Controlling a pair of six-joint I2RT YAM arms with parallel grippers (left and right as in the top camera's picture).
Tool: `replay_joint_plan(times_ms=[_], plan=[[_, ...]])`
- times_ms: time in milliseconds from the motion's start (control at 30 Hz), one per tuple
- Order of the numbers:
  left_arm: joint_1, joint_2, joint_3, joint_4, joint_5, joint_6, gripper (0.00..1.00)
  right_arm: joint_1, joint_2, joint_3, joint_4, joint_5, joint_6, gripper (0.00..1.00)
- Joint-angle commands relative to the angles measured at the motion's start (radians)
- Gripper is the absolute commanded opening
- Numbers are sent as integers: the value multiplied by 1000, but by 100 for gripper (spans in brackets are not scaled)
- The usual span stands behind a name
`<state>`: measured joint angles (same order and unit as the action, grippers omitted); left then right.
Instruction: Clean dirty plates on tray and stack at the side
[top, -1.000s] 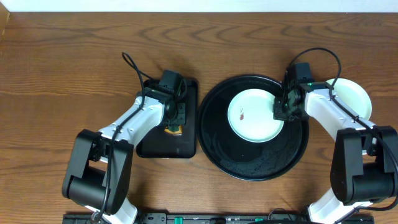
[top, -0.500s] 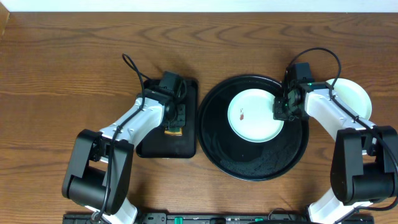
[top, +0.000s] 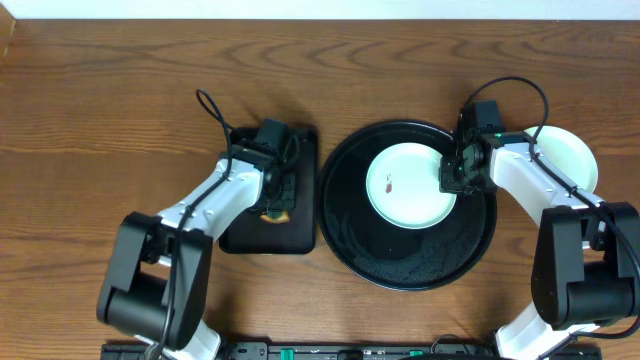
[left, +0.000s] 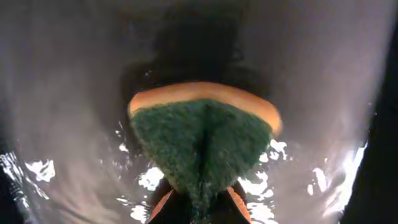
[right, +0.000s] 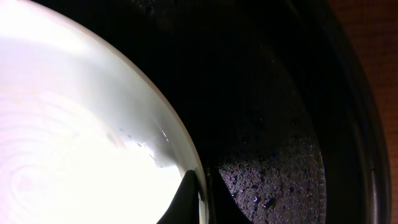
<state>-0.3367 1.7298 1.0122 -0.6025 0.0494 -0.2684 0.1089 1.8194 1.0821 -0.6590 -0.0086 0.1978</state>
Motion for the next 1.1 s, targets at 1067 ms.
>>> replay_joint_plan(times_ms=[1067], plan=[[-100,-259,28,60,-442,-1,7,10,5,-13,-7,16,3,1]])
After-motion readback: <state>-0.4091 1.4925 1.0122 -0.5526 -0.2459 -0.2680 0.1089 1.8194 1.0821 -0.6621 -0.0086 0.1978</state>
